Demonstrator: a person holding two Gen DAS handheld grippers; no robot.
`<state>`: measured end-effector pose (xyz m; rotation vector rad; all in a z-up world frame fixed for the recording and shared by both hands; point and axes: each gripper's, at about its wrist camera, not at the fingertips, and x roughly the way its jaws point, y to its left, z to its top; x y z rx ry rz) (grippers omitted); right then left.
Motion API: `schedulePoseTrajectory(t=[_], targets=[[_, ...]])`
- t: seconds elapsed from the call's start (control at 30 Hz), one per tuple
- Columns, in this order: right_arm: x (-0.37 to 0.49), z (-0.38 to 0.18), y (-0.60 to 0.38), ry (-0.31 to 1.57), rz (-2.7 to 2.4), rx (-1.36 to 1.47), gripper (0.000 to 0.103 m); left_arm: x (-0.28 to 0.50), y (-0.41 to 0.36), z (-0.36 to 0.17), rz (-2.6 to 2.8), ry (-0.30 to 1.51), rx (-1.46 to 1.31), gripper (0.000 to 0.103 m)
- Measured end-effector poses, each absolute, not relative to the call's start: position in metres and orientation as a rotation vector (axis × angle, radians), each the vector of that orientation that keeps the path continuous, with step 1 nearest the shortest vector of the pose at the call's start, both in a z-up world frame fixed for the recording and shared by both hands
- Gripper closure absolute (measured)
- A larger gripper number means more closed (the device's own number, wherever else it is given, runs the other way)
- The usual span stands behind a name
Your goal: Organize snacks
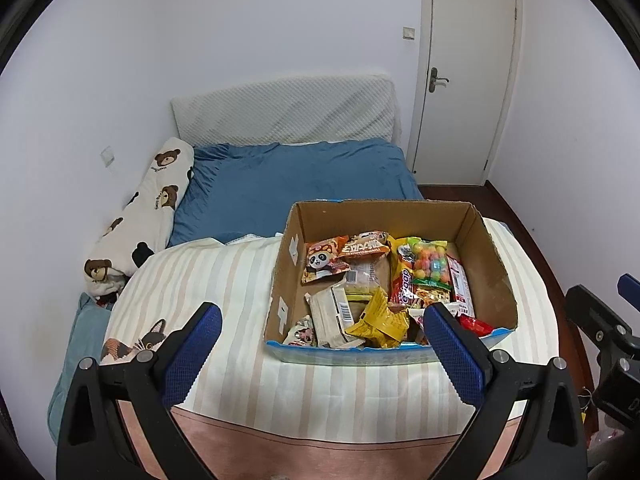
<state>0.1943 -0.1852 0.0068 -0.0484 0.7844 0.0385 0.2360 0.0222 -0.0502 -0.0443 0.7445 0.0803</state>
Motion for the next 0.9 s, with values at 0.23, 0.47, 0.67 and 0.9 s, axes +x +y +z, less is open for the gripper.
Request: schedulePoseTrajectory(t=[0.23, 0.47, 0.67, 0.9], targets=[[0.198, 0.001, -0.188, 0.796, 0.025, -0.048, 0.000, 0.239, 0.020, -0.051, 0.069, 0.750, -0.035, 0.000], [0.194, 0.000, -0.191, 0.797, 0.013, -0.043, 0.000, 0.239, 0.018, -0.051, 0.063, 0.754, -0.035, 0.000], [0.192, -0.001, -0.195, 0.798, 0.005, -0.040, 0.000, 0.236, 0.018, -0.050, 0.057, 0.751, -0.039, 0.000], [0.191, -0.006, -0.197, 0.814, 0.002, -0.045, 0.000, 0.233, 0.016, -0.047, 0.052, 0.751, -0.036, 0.000]])
